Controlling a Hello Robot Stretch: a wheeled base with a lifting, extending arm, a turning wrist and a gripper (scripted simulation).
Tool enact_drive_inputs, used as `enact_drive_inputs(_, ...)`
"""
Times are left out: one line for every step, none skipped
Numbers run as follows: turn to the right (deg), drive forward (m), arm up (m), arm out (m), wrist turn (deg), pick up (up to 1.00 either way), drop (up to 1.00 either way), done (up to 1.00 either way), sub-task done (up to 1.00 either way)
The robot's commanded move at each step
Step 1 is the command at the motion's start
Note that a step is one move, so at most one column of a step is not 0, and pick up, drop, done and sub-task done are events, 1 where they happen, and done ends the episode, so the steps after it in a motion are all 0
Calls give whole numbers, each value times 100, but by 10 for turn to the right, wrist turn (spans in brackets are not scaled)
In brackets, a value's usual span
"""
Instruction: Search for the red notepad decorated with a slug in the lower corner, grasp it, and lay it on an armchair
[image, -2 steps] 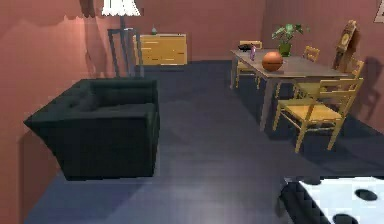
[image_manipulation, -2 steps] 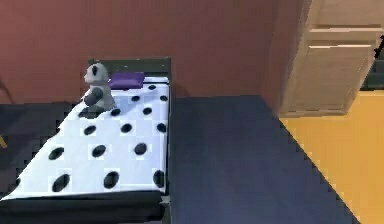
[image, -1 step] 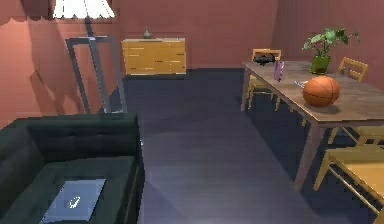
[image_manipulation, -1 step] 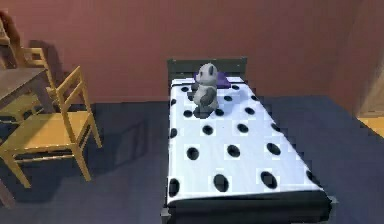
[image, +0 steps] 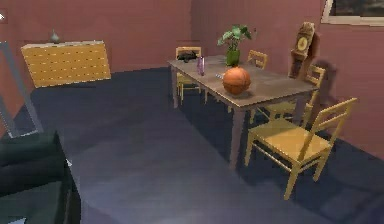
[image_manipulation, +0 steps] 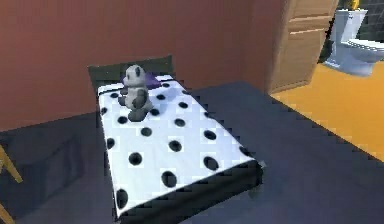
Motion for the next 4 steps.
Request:
enact_drive_inputs(0, 5, 0, 0, 0, 0, 0, 0, 0)
enact_drive_inputs(-90, 0, 0, 0, 0, 0, 0, 0, 0)
enact_drive_inputs(0, 100, 0, 0, 0, 0, 0, 0, 0)
enact_drive_inputs(-30, 0, 0, 0, 0, 0, 0, 0, 0)
